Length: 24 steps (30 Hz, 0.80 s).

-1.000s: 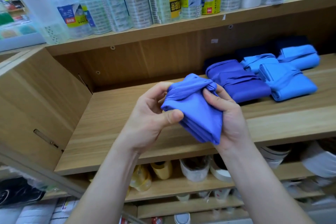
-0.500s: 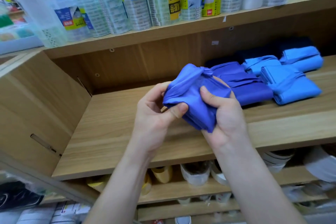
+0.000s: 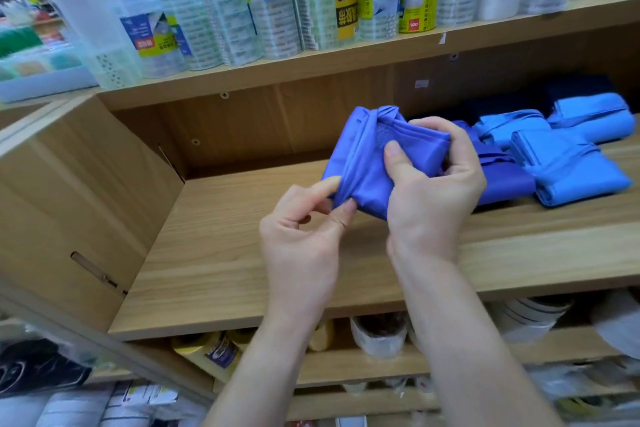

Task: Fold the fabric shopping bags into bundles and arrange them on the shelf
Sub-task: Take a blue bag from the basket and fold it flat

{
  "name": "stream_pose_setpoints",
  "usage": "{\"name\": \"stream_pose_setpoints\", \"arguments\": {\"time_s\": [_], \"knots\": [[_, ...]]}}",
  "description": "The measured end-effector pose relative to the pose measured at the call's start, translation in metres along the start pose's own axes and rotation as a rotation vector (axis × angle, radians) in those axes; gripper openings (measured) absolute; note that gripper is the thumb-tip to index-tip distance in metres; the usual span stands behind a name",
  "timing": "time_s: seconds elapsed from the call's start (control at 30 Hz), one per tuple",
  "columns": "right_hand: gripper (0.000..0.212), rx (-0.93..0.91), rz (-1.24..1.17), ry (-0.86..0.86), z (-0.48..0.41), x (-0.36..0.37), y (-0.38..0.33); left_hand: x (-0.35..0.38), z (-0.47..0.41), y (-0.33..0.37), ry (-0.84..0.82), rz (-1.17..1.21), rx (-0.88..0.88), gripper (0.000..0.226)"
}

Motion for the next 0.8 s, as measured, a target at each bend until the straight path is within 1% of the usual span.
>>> {"name": "stream_pose_setpoints", "arguments": {"time_s": [0.07, 0.13, 0.17, 0.23, 0.27, 0.3, 0.37, 0.43, 0.5, 0.57, 0.63, 0.7, 0.8], "knots": [[0.024, -0.179, 0.11, 0.015, 0.003, -0.001, -0.006, 0.004, 0.005, 0.008, -0.022, -0.113, 0.086, 0.036], [0.022, -0.3, 0.184, 0.034, 0.004, -0.003, -0.008, 0.011, 0.01, 0.014, -0.088, -0.201, 0.156, 0.026], [0.021, -0.331, 0.208, 0.042, 0.004, -0.004, -0.006, 0.015, 0.012, 0.016, -0.129, -0.276, 0.213, 0.02], [0.021, -0.328, 0.221, 0.074, 0.001, -0.009, -0.001, 0.021, 0.015, 0.02, -0.192, -0.486, 0.351, 0.018], [0.022, -0.293, 0.204, 0.1, -0.001, -0.012, 0.002, 0.023, 0.015, 0.021, -0.204, -0.553, 0.398, 0.019], [0.023, -0.247, 0.176, 0.122, -0.002, -0.014, 0.005, 0.024, 0.015, 0.022, -0.199, -0.564, 0.409, 0.019], [0.025, -0.185, 0.137, 0.134, -0.004, -0.014, 0.007, 0.022, 0.012, 0.022, -0.153, -0.455, 0.329, 0.015], [0.023, -0.184, 0.125, 0.121, -0.005, -0.012, 0.006, 0.016, 0.006, 0.016, -0.083, -0.272, 0.133, 0.015], [0.02, -0.222, 0.12, 0.112, -0.004, -0.012, 0.001, 0.013, 0.002, 0.006, -0.023, -0.066, -0.119, 0.03], [0.015, -0.28, 0.113, 0.105, -0.004, -0.012, -0.005, 0.012, 0.001, -0.004, 0.008, 0.094, -0.295, 0.044], [0.014, -0.316, 0.114, 0.087, -0.002, -0.012, -0.01, 0.017, 0.001, -0.006, -0.032, 0.189, -0.373, 0.049], [0.022, -0.296, 0.081, 0.028, 0.002, -0.01, -0.01, 0.024, -0.001, -0.003, -0.114, 0.195, -0.385, 0.044], [0.049, -0.086, -0.055, -0.195, 0.01, -0.002, 0.002, 0.024, -0.008, -0.002, -0.135, 0.215, -0.425, 0.038]]}}
Point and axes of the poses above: each hand's wrist, its own z-axis away from the middle knuckle, its own x-axis out of the palm, y = z × x, the point moved 7 cm from there along -z, towards the middle knuckle, and after that the axes turned 4 degrees about y, right-handed, at the moved point
